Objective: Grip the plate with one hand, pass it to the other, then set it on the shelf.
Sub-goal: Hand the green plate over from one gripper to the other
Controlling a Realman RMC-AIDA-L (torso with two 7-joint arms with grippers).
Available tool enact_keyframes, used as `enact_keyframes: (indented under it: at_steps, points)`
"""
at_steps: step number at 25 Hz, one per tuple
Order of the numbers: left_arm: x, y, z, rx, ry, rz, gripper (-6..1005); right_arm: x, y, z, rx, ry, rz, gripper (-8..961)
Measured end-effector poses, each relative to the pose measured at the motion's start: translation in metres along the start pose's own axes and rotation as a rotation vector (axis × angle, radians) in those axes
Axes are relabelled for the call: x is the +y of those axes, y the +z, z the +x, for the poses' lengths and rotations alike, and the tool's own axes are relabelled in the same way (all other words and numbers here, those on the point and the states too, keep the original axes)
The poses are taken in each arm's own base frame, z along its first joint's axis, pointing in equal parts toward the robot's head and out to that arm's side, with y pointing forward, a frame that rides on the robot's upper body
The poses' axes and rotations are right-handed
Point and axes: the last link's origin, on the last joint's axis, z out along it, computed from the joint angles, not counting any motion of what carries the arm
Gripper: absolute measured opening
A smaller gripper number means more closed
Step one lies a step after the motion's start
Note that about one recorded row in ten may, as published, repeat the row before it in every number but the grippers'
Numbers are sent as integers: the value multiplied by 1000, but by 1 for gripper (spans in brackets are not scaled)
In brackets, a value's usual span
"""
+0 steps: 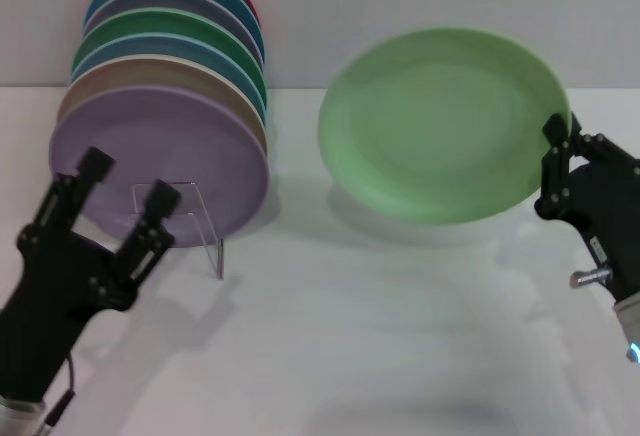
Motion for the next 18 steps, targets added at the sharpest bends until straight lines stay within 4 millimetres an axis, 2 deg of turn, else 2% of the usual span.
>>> enact_keyframes:
  at_steps: [5, 7, 10, 14, 18]
  points:
    - [15, 4, -13, -58, 37, -32, 811, 12, -11, -1, -5, -7, -9, 26]
    - [19, 6, -21, -102, 56, -36, 811, 24, -16, -5, -8, -25, 26, 26]
    - [20, 7, -28, -149, 81, -41, 811, 35, -19, -7, -7, -54, 42, 25]
    - [20, 10, -36, -195, 108, -42, 811, 61, -26, -14, -8, -109, 54, 25]
    - [17, 12, -38, -213, 111, -28, 811, 75, -29, -19, -5, -140, 53, 26]
